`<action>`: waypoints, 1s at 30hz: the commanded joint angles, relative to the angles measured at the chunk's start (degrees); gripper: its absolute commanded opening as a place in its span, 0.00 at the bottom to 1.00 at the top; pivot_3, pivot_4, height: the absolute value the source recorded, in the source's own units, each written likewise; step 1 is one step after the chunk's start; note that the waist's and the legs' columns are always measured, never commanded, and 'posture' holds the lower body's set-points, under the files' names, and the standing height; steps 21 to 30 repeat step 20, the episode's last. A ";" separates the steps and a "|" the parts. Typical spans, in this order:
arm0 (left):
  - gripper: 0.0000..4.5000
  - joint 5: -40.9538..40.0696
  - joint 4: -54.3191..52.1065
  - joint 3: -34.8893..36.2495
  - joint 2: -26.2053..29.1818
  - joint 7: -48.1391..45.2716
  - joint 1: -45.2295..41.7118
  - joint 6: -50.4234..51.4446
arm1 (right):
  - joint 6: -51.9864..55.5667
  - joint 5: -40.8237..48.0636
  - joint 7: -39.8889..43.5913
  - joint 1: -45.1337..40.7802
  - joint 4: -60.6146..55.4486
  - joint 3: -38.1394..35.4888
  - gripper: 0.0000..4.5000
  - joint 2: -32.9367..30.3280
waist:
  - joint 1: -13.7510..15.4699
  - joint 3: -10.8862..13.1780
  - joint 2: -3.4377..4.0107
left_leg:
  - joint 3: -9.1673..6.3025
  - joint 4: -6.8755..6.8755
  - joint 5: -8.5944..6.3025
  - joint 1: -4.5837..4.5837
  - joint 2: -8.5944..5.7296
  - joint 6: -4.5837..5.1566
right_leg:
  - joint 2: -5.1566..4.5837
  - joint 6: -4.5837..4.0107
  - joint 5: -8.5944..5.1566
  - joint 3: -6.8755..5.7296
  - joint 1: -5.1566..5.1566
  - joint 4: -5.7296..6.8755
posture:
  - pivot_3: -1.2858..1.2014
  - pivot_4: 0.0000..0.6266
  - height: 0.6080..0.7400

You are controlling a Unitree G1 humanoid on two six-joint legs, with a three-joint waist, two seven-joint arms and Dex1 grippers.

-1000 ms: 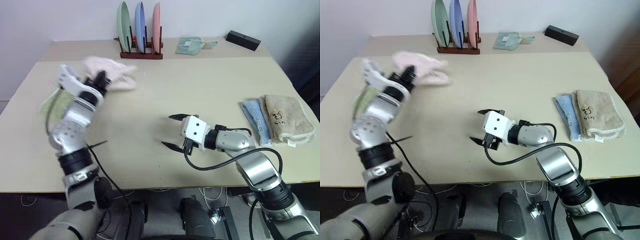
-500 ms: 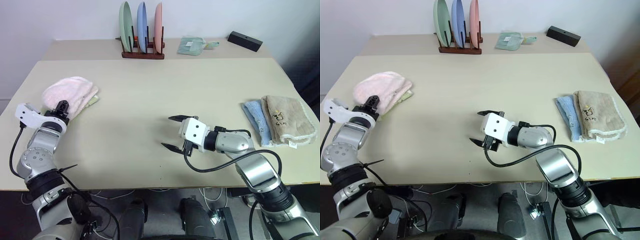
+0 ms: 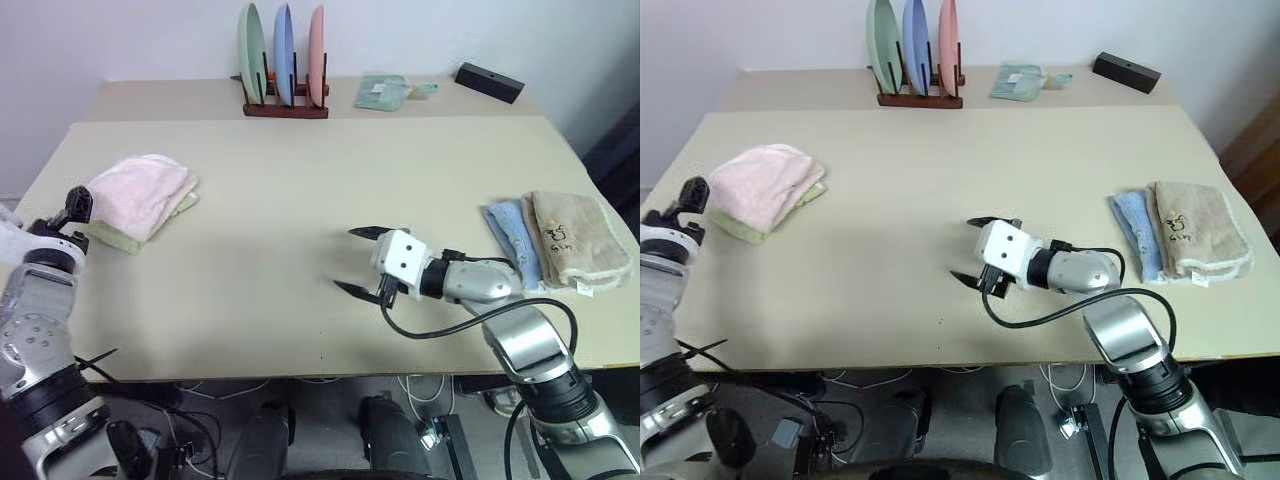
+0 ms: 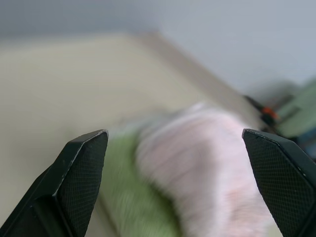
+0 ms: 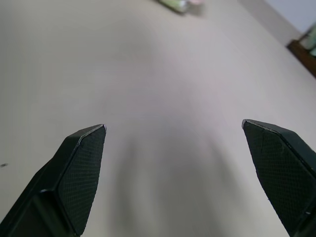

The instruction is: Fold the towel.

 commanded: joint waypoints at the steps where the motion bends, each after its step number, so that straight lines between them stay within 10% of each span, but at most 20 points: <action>1: 0.99 4.16 -8.74 -14.04 2.00 -9.28 1.81 -0.01 | -0.85 1.28 -0.21 2.51 0.50 -4.31 1.00 -1.97 | 0.72 -0.01 -0.02 | 0.01 0.01 0.00 0.00 0.00 0.00 | 0.00 -0.01 0.00 0.00 0.04 -0.06 | 0.52 0.24 1.00; 10: 0.99 19.84 -6.45 -38.28 2.05 -23.54 2.50 -9.00 | 2.88 6.72 -6.76 6.32 3.83 -14.85 1.00 1.39 | -1.16 0.02 0.05 | 0.09 -0.14 -0.01 0.05 0.10 0.02 | 0.05 -0.02 0.01 0.02 -0.10 0.01 | 0.52 0.24 1.00; 30: 0.99 24.76 -1.66 -37.97 1.01 -27.55 4.02 -14.17 | 6.73 11.49 -8.93 11.82 2.94 -20.58 1.00 0.97 | -0.88 0.02 0.07 | 0.08 -0.15 -0.01 0.03 0.08 0.03 | 0.03 -0.01 0.01 0.02 -0.09 -0.01 | 0.52 0.24 1.00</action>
